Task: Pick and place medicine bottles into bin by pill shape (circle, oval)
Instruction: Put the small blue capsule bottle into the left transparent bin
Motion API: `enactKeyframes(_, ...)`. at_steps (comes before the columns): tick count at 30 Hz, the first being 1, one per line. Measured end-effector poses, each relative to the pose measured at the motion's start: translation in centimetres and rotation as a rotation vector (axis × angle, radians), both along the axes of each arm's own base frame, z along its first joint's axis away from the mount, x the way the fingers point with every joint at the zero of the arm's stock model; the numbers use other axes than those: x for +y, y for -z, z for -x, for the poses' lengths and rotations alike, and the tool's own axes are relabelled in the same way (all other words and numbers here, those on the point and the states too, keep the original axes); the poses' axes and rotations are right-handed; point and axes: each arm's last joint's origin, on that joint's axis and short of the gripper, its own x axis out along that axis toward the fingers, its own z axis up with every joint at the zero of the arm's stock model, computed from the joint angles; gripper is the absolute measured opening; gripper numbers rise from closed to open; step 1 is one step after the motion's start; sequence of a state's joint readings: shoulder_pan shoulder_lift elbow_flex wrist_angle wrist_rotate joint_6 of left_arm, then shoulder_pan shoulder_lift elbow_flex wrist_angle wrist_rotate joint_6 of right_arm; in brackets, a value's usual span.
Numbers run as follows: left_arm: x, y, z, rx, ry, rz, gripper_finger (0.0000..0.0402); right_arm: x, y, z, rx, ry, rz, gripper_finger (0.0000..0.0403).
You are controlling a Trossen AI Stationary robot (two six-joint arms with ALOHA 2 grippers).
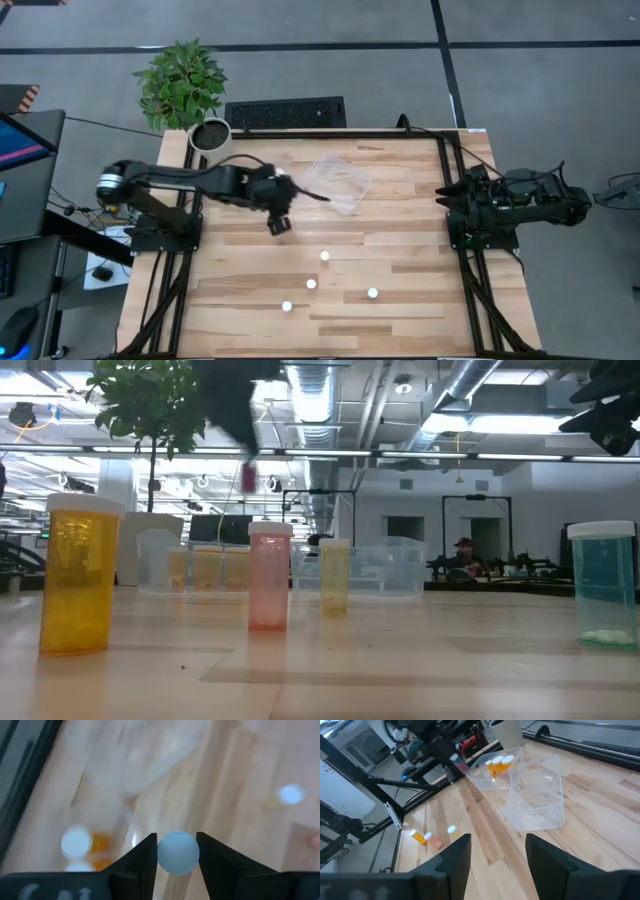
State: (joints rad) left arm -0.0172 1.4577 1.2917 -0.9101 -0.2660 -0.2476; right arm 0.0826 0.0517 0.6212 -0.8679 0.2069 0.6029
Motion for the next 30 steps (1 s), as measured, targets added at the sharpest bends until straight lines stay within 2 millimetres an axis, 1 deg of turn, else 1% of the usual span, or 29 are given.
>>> enactKeyframes(3,1.2,2.1,2.4,0.01,-0.095,0.022,0.0121,0.0,0.0,0.0,0.0,0.0,0.0,0.0201)
enactKeyframes(6,2.4,3.7,4.2,0.037,-0.175,0.032,0.0121,0.0,0.0,0.0,0.0,0.001,0.0,0.0201)
enactKeyframes(10,3.5,5.2,5.0,0.066,-0.235,0.038,0.0121,-0.1,0.0,0.0,-0.001,0.025,0.008,0.0201)
enactKeyframes(12,3.9,5.6,5.0,0.07,-0.236,0.033,0.0121,-0.1,0.0,0.0,-0.001,0.034,0.01,0.0201)
enactKeyframes(17,4.2,6.6,4.2,0.093,-0.214,0.015,0.0121,-0.2,0.0,0.0,-0.002,0.053,0.015,0.0201)
enactKeyframes(22,4.5,8.3,3.1,0.155,-0.231,-0.032,0.0121,-0.2,0.0,0.0,-0.001,0.056,0.014,0.0201)
enactKeyframes(25,4.7,9.1,2.4,0.148,-0.234,-0.04,0.0121,-0.2,0.0,0.0,-0.003,0.059,0.002,0.0201)
enactKeyframes(30,4.9,9.3,1.5,0.095,-0.253,-0.067,0.0121,-0.2,0.0,0.0,-0.004,0.061,0.0,0.0201)
